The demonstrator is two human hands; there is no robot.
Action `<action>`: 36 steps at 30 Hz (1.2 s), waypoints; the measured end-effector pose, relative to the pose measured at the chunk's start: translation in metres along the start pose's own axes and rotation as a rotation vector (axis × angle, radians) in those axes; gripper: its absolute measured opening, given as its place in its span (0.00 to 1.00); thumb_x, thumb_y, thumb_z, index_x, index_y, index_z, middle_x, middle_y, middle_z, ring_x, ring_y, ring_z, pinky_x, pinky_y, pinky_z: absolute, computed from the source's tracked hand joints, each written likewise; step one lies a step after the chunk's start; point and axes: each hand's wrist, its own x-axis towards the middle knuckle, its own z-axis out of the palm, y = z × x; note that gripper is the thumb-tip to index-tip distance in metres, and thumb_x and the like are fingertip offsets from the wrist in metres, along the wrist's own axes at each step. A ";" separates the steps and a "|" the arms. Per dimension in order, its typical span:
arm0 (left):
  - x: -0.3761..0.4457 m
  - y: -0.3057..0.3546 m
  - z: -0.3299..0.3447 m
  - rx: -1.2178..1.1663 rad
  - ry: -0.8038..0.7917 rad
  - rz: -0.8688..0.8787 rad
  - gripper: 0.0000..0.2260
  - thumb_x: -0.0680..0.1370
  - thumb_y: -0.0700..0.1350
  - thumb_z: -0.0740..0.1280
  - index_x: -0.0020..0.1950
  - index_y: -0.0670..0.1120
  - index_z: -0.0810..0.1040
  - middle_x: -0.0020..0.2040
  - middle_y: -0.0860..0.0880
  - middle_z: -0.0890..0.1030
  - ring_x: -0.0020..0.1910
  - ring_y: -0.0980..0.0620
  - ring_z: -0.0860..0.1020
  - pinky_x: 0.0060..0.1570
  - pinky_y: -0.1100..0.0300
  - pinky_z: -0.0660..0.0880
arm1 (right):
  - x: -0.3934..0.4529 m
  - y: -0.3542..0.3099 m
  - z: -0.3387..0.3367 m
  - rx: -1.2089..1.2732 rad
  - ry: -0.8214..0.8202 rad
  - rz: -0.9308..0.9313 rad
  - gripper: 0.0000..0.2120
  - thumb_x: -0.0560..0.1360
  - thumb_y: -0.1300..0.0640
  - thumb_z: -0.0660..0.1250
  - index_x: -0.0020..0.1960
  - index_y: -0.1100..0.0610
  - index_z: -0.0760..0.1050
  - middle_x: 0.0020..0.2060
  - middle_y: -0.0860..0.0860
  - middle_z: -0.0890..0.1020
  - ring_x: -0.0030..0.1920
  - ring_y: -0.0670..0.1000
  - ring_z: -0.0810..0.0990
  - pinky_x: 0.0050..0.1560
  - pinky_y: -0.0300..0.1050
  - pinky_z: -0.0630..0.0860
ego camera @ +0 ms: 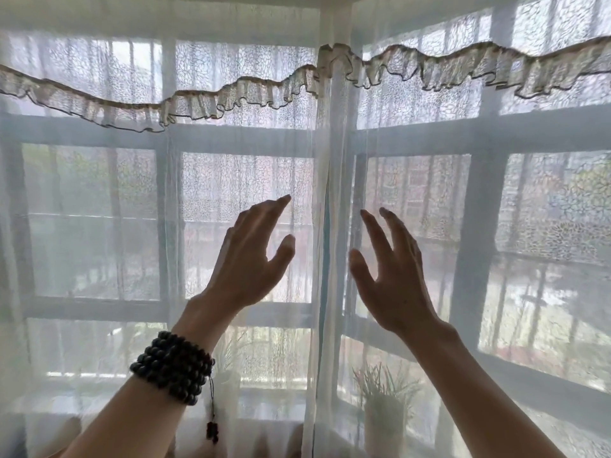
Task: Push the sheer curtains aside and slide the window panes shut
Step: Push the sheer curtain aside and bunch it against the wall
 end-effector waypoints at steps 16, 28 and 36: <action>0.098 -0.151 0.138 0.079 -0.081 -0.080 0.34 0.77 0.63 0.51 0.82 0.53 0.52 0.79 0.48 0.62 0.76 0.49 0.61 0.68 0.51 0.59 | 0.129 0.083 0.149 -0.034 -0.047 0.046 0.32 0.80 0.41 0.53 0.81 0.48 0.55 0.82 0.53 0.52 0.81 0.54 0.51 0.79 0.61 0.51; 0.199 -0.258 0.301 0.062 -0.098 -0.164 0.36 0.77 0.61 0.55 0.82 0.54 0.47 0.80 0.50 0.58 0.77 0.50 0.57 0.73 0.43 0.57 | 0.244 0.225 0.289 0.073 -0.105 0.047 0.30 0.83 0.44 0.56 0.82 0.47 0.50 0.82 0.52 0.49 0.81 0.54 0.50 0.77 0.58 0.57; 0.291 -0.324 0.402 0.063 -0.099 -0.279 0.42 0.77 0.63 0.61 0.81 0.55 0.37 0.81 0.52 0.49 0.77 0.49 0.51 0.72 0.37 0.55 | 0.368 0.294 0.373 0.204 -0.180 -0.025 0.32 0.83 0.47 0.58 0.82 0.48 0.48 0.82 0.51 0.51 0.80 0.52 0.54 0.70 0.44 0.54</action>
